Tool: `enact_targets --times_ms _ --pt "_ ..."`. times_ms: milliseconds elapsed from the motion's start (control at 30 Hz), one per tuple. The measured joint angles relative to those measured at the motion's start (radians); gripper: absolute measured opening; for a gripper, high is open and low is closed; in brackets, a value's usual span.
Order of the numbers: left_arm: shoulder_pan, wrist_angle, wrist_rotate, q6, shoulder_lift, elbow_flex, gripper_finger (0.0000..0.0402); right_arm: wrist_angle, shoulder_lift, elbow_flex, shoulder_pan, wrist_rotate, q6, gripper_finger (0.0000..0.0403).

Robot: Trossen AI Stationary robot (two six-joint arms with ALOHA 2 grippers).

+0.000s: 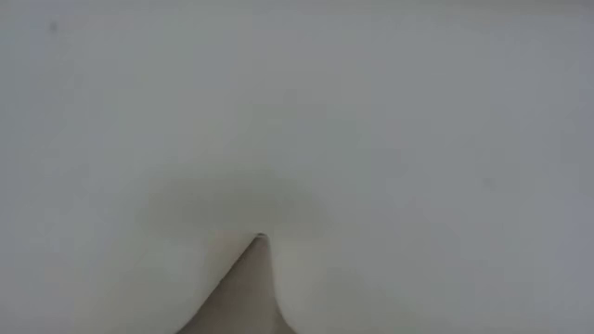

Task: Sort silverware
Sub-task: Put the top right spoon into the silverware tray

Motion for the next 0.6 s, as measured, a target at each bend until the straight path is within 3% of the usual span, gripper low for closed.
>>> enact_targets --times_ms 233,600 --pt "0.001 -0.025 0.021 -0.073 0.002 0.0 0.0002 -0.002 0.0 0.0 0.0 0.0 0.0 0.0121" --pt "0.018 -0.143 0.017 -0.306 0.002 0.0 0.0002 -0.014 0.0 0.0 0.001 0.0 0.004 0.0121"
